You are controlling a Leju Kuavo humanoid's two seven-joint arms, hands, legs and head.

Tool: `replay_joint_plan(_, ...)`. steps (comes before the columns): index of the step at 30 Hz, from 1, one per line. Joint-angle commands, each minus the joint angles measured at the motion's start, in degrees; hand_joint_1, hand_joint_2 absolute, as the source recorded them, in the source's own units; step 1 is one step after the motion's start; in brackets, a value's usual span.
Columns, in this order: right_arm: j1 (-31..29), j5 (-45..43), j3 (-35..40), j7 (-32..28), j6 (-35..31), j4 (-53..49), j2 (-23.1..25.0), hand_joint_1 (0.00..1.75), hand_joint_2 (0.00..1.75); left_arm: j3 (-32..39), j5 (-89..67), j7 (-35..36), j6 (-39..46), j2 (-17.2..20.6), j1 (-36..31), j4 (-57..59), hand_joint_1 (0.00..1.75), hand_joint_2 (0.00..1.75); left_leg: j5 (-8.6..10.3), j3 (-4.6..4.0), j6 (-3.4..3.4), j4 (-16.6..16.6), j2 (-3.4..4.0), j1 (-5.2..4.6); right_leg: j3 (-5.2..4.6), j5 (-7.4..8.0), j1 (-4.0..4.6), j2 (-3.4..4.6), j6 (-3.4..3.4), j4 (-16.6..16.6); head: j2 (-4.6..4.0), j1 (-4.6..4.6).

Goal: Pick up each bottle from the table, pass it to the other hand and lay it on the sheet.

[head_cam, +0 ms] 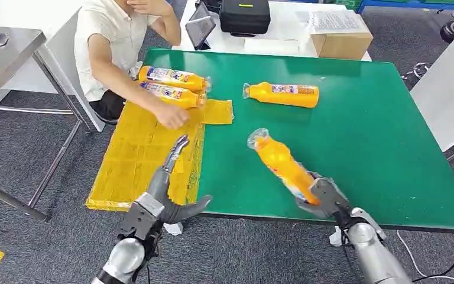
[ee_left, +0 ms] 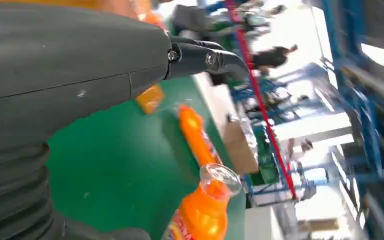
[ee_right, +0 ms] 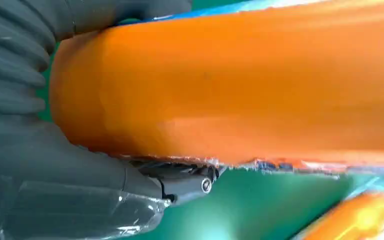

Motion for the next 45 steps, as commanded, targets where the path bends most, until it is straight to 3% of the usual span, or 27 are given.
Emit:
replay_joint_plan(1,4.8,-2.7,4.8,-0.3,-1.8,-13.2,7.9,1.59,1.75,7.0,5.2,2.1,-2.8,-1.2,5.7,-1.0,0.0,1.75,-0.09,0.0,-0.17,0.0,0.02,0.06,-0.06,-0.12,0.05,0.06,-0.18,0.1,0.0,-0.04)
replay_joint_plan(2,5.4,-2.6,6.1,-0.5,-2.5,-15.2,9.2,1.52,1.75,7.1,6.2,2.1,-3.7,-1.4,6.3,-0.3,0.0,1.75,0.02,-0.26,-0.14,0.0,-0.07,0.0,-0.26,-0.09,0.0,-0.01,-0.11,0.1,0.0,-0.02)
replay_joint_plan(3,5.7,-2.8,7.0,-0.7,-3.0,-16.2,10.2,1.55,1.75,7.2,7.6,2.5,-4.5,-1.7,6.5,0.4,0.0,1.75,0.0,-0.3,-0.13,0.0,-0.11,0.03,-0.28,-0.15,0.02,-0.05,-0.15,0.1,0.0,0.0)
replay_joint_plan(5,5.5,-3.2,9.5,-1.0,-4.0,-17.0,11.6,1.4,1.75,6.9,10.4,2.8,-6.6,-1.7,6.4,2.0,0.0,1.75,0.11,-0.57,-0.09,0.0,-0.27,0.05,-0.41,-0.1,0.02,-0.13,-0.06,0.1,0.0,0.04)
replay_joint_plan(7,4.5,-5.3,11.5,-1.4,-3.9,-15.7,13.3,1.43,1.75,6.2,12.9,3.2,-8.6,-1.6,5.7,3.7,0.0,1.75,-0.02,-0.35,-0.17,0.0,-0.03,0.07,-0.3,-0.17,0.03,0.1,-0.14,0.1,0.0,0.04)
replay_joint_plan(10,3.7,-7.6,13.3,-2.0,-4.4,-13.8,14.6,1.48,1.75,5.2,14.7,3.9,-9.8,-1.4,4.5,5.3,0.0,1.75,0.09,-0.5,-0.16,0.0,-0.28,0.03,-0.43,-0.14,-0.01,-0.16,-0.12,0.1,0.0,0.0)
replay_joint_plan(12,4.2,-9.3,14.6,-2.7,-4.3,-13.9,15.7,1.36,1.75,4.4,15.3,4.1,-10.1,-1.7,3.5,6.2,0.0,1.75,0.11,-0.49,-0.16,-0.1,-0.39,0.04,-0.39,-0.16,0.0,-0.25,-0.13,0.1,0.0,-0.02)
replay_joint_plan(14,4.9,-10.3,18.2,-2.8,-1.9,-14.3,13.8,1.01,1.75,2.3,17.0,5.4,-10.6,-2.7,0.6,9.4,0.0,1.75,0.07,-0.3,-0.21,-0.1,-0.36,0.05,-0.23,-0.2,0.02,-0.21,-0.18,0.0,0.0,0.0)
replay_joint_plan(20,5.5,-11.2,18.6,-3.8,-2.1,-13.9,12.4,1.01,1.75,0.6,17.7,5.0,-9.2,-3.4,-1.7,12.2,0.0,1.75,0.14,-0.51,-0.1,0.0,-0.6,0.02,-0.35,-0.18,-0.03,-0.45,-0.06,0.0,0.0,0.04)
replay_joint_plan(21,5.5,-11.3,19.6,-4.3,-0.6,-13.8,11.8,0.87,1.75,-0.2,18.0,5.1,-9.4,-3.4,-2.6,13.1,0.0,1.75,0.15,-0.56,-0.08,-0.1,-0.5,-0.01,-0.42,-0.14,-0.05,-0.35,-0.04,0.0,0.0,0.02)
replay_joint_plan(22,6.1,-11.3,20.4,-5.1,0.7,-13.4,11.0,0.91,1.75,-2.0,18.6,5.8,-9.5,-4.2,-5.3,16.4,0.0,1.75,0.09,-0.44,-0.12,-0.1,-0.45,0.0,-0.31,-0.18,-0.05,-0.3,-0.07,0.0,0.0,0.02)
replay_joint_plan(23,6.6,-11.6,20.5,-5.8,1.0,-12.7,11.0,1.27,1.75,-3.0,19.1,5.8,-9.0,-5.0,-7.4,19.1,0.0,1.75,0.18,-0.6,-0.09,-0.1,-0.61,-0.05,-0.42,-0.14,-0.1,-0.47,-0.03,0.1,0.0,0.0)
replay_joint_plan(25,7.3,-12.7,20.6,-7.0,1.4,-11.5,11.6,1.33,1.75,-4.5,20.5,5.0,-8.3,-6.0,-10.6,23.1,0.0,1.75,0.22,-0.58,-0.1,-0.1,-0.84,-0.03,-0.38,-0.18,-0.08,-0.72,-0.04,0.0,0.0,0.0)
replay_joint_plan(26,7.2,-12.8,21.0,-7.2,1.3,-11.1,11.9,1.69,1.75,-4.9,21.2,4.7,-8.1,-6.0,-11.4,24.0,0.0,1.75,0.24,-0.66,-0.08,0.0,-0.88,-0.03,-0.43,-0.15,-0.07,-0.75,-0.03,0.0,0.0,0.04)
replay_joint_plan(27,7.0,-13.0,21.0,-7.2,1.2,-10.9,12.2,1.75,1.75,-5.1,21.5,4.6,-8.0,-5.7,-11.7,24.2,0.0,1.75,0.22,-0.62,-0.1,-0.1,-0.89,0.0,-0.37,-0.16,-0.04,-0.76,-0.05,0.0,0.0,0.04)
replay_joint_plan(31,6.4,-14.0,20.7,-6.3,-0.3,-9.6,12.8,1.75,1.75,-5.3,22.4,3.3,-8.3,-4.0,-9.6,19.0,0.0,1.75,0.13,-0.57,-0.13,-0.1,-0.47,-0.02,-0.44,-0.1,-0.06,-0.38,-0.06,0.0,0.0,0.02)
replay_joint_plan(40,6.2,-14.1,16.1,-6.1,-3.8,-6.4,12.5,1.75,1.75,-6.2,24.9,5.1,-12.4,-1.2,-5.7,10.0,0.0,1.75,-0.04,-0.17,-0.23,-0.1,-0.43,0.06,-0.09,-0.24,0.02,-0.3,-0.23,0.0,0.0,0.0)
replay_joint_plan(41,6.2,-14.2,15.5,-6.1,-4.0,-6.1,12.4,1.75,1.75,-6.1,25.0,5.2,-12.5,-1.0,-5.5,9.7,0.0,1.75,0.12,-0.57,-0.11,0.0,-0.48,0.01,-0.44,-0.1,-0.03,-0.38,-0.11,0.0,0.0,0.04)
replay_joint_plan(45,6.2,-13.7,14.9,-6.0,-4.7,-6.0,12.4,1.75,1.75,-6.1,25.0,5.2,-12.5,-0.9,-5.4,9.7,0.0,1.75,0.15,-0.65,-0.09,0.0,-0.45,-0.01,-0.52,-0.07,-0.05,-0.35,-0.1,0.0,0.0,0.02)
